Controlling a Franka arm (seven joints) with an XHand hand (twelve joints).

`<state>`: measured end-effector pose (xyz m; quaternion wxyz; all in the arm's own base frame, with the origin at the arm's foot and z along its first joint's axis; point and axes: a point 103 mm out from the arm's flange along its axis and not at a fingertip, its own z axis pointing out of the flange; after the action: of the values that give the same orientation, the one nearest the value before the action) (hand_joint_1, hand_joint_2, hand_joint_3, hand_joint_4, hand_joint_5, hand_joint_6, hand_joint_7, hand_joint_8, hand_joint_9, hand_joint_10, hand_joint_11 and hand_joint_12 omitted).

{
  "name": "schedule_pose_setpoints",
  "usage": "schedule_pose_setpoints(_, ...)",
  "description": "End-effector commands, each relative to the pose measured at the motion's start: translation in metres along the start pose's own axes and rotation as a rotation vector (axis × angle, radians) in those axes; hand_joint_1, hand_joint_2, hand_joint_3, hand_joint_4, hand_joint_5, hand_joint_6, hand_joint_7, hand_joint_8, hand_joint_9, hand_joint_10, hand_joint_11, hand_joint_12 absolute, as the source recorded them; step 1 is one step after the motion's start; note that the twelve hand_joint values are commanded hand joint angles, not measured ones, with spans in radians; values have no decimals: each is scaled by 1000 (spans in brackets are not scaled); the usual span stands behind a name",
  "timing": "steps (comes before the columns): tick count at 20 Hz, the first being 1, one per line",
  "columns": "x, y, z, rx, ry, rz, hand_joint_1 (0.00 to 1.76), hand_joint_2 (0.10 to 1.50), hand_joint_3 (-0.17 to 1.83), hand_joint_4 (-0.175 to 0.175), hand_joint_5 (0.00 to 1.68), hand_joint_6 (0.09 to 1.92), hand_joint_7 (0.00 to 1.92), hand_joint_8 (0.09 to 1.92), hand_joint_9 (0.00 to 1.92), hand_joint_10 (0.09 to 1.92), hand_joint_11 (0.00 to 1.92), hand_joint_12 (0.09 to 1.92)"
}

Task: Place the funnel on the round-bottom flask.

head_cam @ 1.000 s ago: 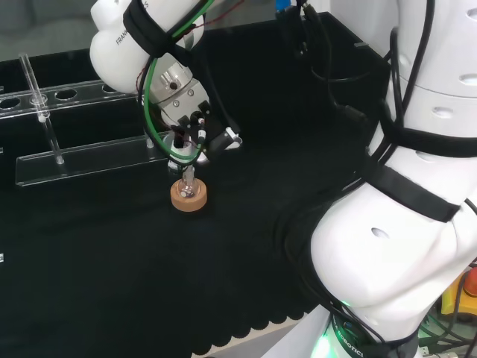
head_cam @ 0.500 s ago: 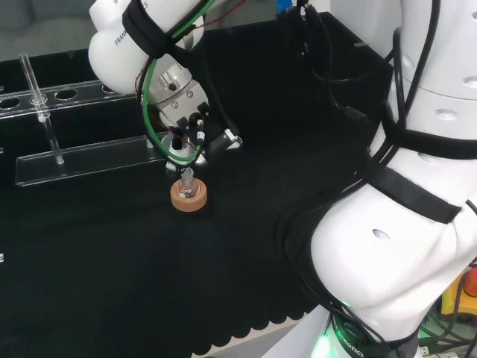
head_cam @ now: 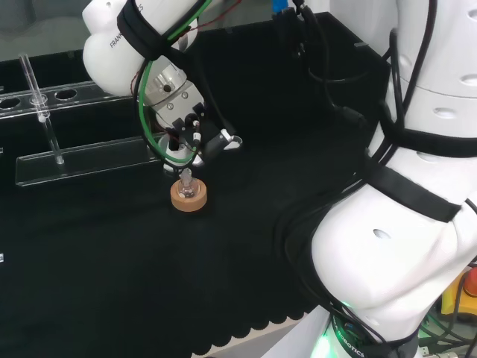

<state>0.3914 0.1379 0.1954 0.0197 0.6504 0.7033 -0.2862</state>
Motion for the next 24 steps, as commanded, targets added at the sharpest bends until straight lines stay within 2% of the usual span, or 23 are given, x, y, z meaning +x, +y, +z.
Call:
schedule_pose_setpoints(1,4,3,-4,0,-8,1,855,749,672,-37,746,635,698,671,959,502,566,1268)
schedule_pose_setpoints(12,-10,10,3,5,-3,3,855,749,673,-38,740,637,696,673,956,505,566,1269)
schedule_pose_setpoints(17,-4,9,-1,9,-2,0,853,750,673,-38,738,638,695,673,955,506,566,1269)
schedule_pose_setpoints(20,-5,9,2,16,23,-6,853,750,673,-38,737,639,694,674,954,507,565,1269)
schedule_pose_setpoints(22,-7,8,4,23,29,-7,841,742,671,-43,712,631,684,671,947,505,561,1268)
schedule_pose_setpoints(24,-8,8,6,45,28,-6,815,709,675,-56,592,605,634,688,902,522,530,1281)
